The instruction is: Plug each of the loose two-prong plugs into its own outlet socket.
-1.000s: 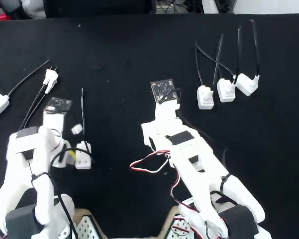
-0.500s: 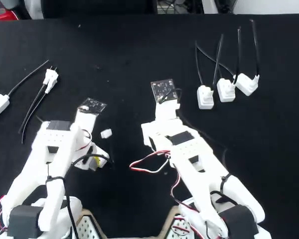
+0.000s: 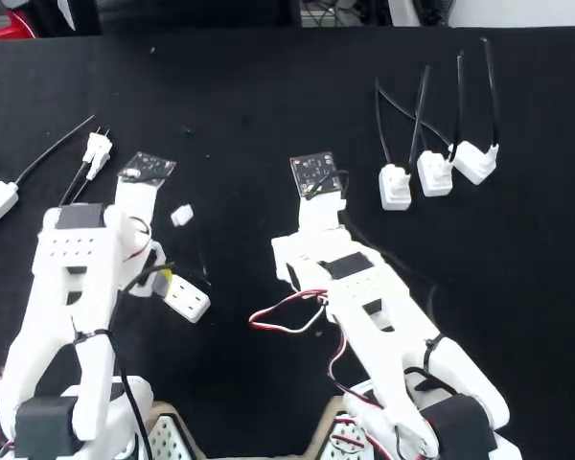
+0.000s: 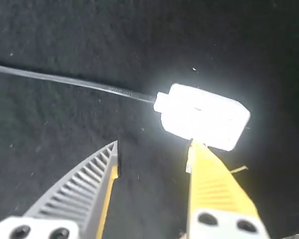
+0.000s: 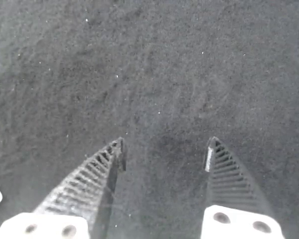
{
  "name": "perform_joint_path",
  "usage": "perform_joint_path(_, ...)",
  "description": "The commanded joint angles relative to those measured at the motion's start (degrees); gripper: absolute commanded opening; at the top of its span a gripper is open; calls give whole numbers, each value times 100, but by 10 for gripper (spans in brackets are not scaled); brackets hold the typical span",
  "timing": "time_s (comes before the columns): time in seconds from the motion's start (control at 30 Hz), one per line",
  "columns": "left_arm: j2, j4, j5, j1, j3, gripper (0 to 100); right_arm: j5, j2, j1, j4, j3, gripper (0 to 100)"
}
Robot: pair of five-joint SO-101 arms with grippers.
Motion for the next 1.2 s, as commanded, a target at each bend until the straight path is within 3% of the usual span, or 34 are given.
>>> perform_joint_path(0.0,-53,-835,-193,-57,690,227,-53,-277,149,-105,-251,250)
perform_joint_path(0.13,-88,-1257,-97,268,1226,224,-97,-277,501,114,-479,250)
perform_joint_path(0.47,-53,-2233,1855,1868,1297,226,-105,-277,677,352,-620,250)
perform_joint_path(0.63,-70,-2470,2365,1982,1147,227,-105,-277,677,352,-620,250)
perform_joint_path(0.8,-105,-1196,2277,1446,163,227,-105,-259,677,343,-620,250)
perform_joint_path(0.93,-62,-202,1635,444,-980,227,-105,-251,659,343,-620,250)
perform_joint_path(1.07,-35,-176,765,-892,-1877,228,-105,-233,659,343,-620,250)
perform_joint_path(1.17,281,-273,35,-1455,-2316,228,-105,-233,651,343,-620,250)
